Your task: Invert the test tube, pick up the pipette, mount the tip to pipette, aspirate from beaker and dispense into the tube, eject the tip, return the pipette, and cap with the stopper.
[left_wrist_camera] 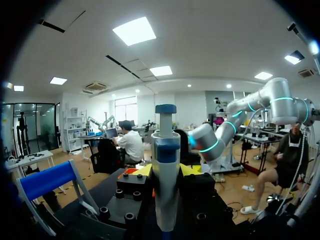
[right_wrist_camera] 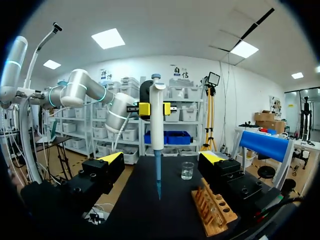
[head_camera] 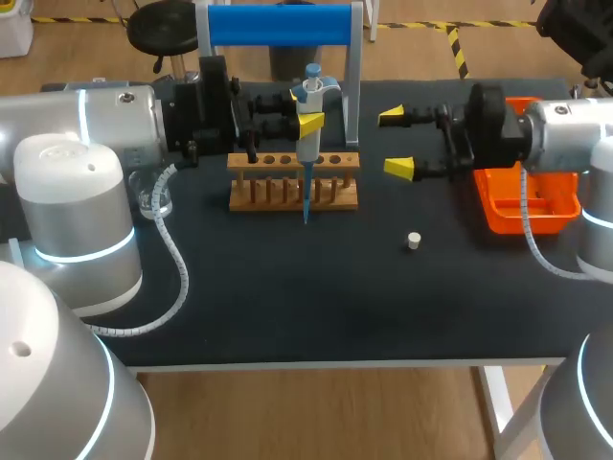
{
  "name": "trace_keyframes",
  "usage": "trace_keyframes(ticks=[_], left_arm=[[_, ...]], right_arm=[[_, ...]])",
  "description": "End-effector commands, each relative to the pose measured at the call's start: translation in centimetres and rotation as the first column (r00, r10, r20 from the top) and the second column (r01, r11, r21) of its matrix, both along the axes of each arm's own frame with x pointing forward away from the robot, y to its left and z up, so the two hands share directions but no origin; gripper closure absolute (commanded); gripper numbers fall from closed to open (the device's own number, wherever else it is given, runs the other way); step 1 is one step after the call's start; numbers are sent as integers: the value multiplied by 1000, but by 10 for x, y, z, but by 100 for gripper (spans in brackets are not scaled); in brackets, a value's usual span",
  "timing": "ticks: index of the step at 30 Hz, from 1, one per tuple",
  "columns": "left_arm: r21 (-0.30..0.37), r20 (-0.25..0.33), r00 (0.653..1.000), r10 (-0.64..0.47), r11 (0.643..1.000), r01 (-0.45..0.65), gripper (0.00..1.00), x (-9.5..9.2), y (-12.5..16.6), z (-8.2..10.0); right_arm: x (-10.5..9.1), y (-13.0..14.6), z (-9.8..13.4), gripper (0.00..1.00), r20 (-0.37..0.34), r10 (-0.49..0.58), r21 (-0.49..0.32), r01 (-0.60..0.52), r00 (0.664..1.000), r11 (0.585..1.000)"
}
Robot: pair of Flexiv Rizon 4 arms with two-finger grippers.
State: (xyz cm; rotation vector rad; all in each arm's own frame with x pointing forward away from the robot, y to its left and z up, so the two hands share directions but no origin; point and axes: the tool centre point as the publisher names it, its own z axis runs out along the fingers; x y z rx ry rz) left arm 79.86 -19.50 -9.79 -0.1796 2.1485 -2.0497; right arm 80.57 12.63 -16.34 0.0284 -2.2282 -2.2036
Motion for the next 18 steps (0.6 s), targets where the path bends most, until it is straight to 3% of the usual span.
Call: trace_keyframes(ticks=[1,18], left_arm=[[0,1,1000,-1,1000,1,100,0,0,0],[0,1,1000,-1,1000,1,100,0,0,0]], right_arm=[[-2,8,4,0,-4,10,9,-10,1000,1000],[-3,55,13,0,11,71,26,-71,997,997]])
